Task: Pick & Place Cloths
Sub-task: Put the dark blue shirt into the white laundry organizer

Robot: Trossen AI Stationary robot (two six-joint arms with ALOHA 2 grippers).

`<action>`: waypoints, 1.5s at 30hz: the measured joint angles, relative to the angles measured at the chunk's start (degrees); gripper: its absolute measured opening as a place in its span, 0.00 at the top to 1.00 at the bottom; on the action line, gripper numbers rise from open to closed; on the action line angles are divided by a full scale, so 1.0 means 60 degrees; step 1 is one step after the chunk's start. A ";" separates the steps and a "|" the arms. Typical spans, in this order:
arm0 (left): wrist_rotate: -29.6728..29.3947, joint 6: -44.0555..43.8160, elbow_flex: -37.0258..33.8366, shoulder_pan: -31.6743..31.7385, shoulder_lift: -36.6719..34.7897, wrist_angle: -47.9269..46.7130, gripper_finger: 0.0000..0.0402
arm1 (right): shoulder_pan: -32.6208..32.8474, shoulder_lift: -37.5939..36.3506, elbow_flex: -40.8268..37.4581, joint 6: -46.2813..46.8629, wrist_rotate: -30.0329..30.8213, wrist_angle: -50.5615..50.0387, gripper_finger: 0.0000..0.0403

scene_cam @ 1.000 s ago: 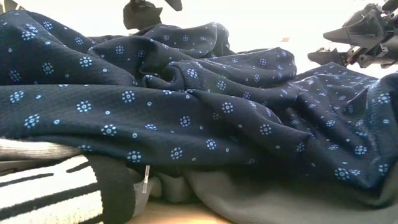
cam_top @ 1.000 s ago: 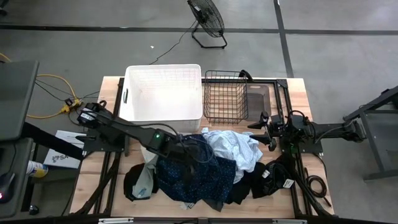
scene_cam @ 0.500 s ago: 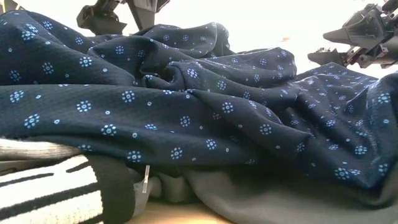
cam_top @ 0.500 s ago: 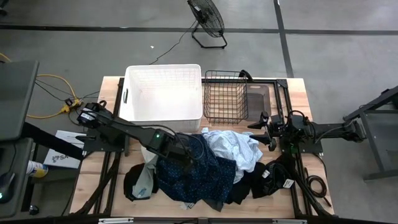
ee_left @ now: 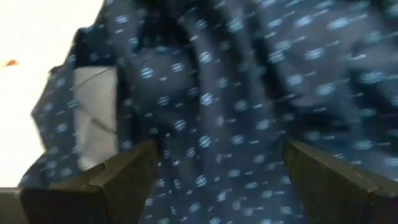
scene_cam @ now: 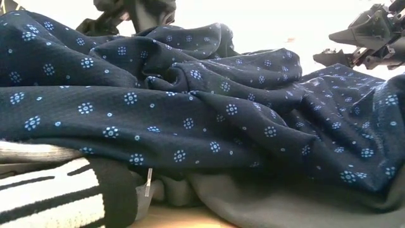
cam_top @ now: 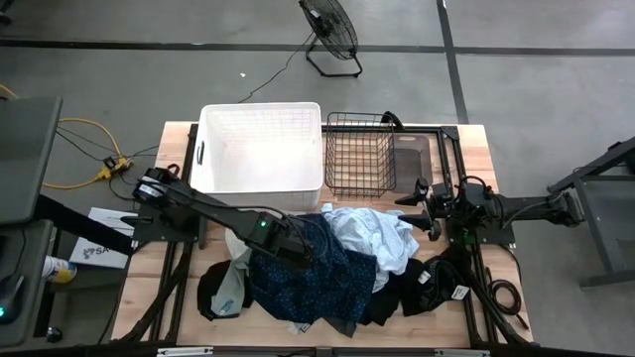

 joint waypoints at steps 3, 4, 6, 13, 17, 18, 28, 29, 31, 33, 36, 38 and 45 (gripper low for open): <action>-0.0019 -0.0003 0.0033 0.0004 0.0208 0.0233 0.16 | 0.0002 0.0008 0.0000 -0.0001 0.0002 -0.0038 0.41; -0.0016 -0.0003 0.0003 0.0004 0.0240 0.0097 0.16 | 0.0000 0.0008 -0.0001 0.0000 0.0002 -0.0050 0.41; -0.0010 -0.0007 0.0004 0.0004 0.0370 0.0087 0.16 | 0.0000 0.0012 -0.0004 -0.0001 0.0002 -0.0086 0.41; 0.0003 0.0004 0.0006 0.0004 0.0728 0.0241 0.16 | 0.0003 0.0023 -0.0002 0.0002 0.0002 -0.0180 0.41; -0.0019 0.0014 0.0028 0.0004 0.0905 0.0354 0.16 | 0.0003 0.0049 -0.0003 0.0000 -0.0001 -0.0254 0.41; -0.0012 0.0033 -0.0002 0.0004 0.0937 0.0241 0.16 | 0.0000 0.0065 0.0000 -0.0001 -0.0001 -0.0275 0.41; 0.0217 0.0029 0.0005 0.0004 0.1340 0.0381 0.16 | 0.0002 0.0084 0.0000 0.0003 -0.0001 -0.0406 0.41; 0.0217 0.0030 0.0009 0.0004 0.1330 0.0446 0.16 | 0.0001 0.0088 0.0000 0.0003 0.0002 -0.0454 0.41; 0.0217 0.0030 0.0013 0.0007 0.1352 0.0431 0.17 | 0.0001 0.0088 0.0000 0.0002 0.0002 -0.0433 0.41; 0.0217 0.0042 0.0012 0.0011 0.1359 0.0423 0.20 | 0.0004 0.0092 0.0000 0.0003 0.0002 -0.0454 0.41; 0.0217 0.0048 0.0012 0.0007 0.1359 0.0353 0.27 | 0.0000 0.0091 -0.0001 0.0002 0.0002 -0.0446 0.41; 0.0217 0.0062 0.0012 0.0007 0.1359 0.0352 0.34 | 0.0003 0.0088 0.0000 -0.0001 0.0002 -0.0444 0.41; 0.0243 0.0126 -0.0047 0.0007 0.1359 0.0332 0.63 | 0.0000 0.0088 0.0000 -0.0001 0.0002 -0.0444 0.41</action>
